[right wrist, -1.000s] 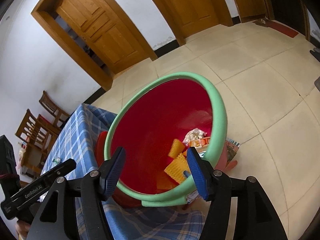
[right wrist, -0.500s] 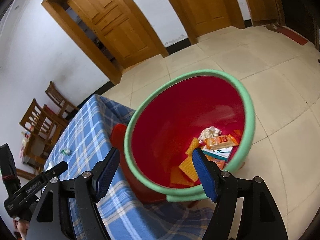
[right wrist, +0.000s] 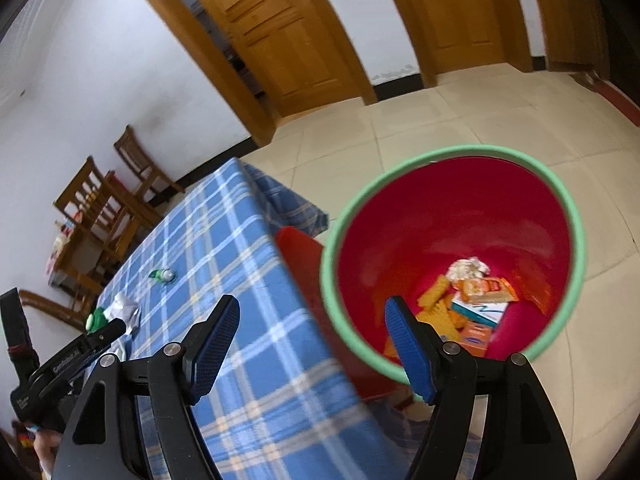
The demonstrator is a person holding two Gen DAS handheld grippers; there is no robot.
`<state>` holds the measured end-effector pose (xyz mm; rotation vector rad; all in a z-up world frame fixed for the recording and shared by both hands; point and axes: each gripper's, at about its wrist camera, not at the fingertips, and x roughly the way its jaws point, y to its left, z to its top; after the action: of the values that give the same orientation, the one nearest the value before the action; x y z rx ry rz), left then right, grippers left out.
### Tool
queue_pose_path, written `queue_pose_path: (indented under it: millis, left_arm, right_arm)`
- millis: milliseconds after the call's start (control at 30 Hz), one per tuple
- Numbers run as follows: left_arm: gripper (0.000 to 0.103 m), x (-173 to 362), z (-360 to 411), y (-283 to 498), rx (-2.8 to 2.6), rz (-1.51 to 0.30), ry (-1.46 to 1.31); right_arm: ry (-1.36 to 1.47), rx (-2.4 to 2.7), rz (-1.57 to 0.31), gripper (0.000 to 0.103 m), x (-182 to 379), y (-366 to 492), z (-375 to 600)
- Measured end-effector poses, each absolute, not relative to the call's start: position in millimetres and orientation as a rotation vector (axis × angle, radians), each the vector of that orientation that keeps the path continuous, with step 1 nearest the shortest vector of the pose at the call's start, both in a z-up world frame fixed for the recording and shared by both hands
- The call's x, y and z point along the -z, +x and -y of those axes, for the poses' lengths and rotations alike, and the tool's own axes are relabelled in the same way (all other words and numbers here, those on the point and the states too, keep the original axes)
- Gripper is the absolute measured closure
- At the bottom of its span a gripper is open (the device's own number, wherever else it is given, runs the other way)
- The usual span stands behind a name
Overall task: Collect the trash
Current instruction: 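Move both grippers back over the table toward the green toy and white sock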
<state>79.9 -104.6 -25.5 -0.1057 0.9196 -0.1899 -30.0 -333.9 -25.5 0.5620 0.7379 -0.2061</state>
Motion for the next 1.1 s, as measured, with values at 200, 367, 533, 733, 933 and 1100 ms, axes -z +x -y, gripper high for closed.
queue_pose_path:
  millis: [200,367,533,733,933,1100]
  left_arm:
    - [0.029,33,65,85,0.105,-0.919,-0.157]
    - [0.029,42,39,88,0.045,-0.931,-0.174]
    - [0.029,52,20,92,-0.001,-0.937,-0.193]
    - [0.029,59,5,99,-0.034,-0.924,-0.197]
    - [0.025,71,-2,108,-0.011,-0.926,-0.234]
    - [0.023,78,-1,112,0.009,-0.924,-0.24]
  right_arm:
    - [0.508,0.148,-0.769,0.027,25,-5,305]
    - [0.463,0.11,-0.791,0.027,24,13,285]
    - [0.417,0.062,-0.817,0.027,24,37,264]
    - [0.35,0.004,-0.845,0.027,29,73,234]
    - [0.261,-0.051,-0.892,0.025,44,111,199]
    - [0.185,-0.084,-0.912,0.025,55,142,177]
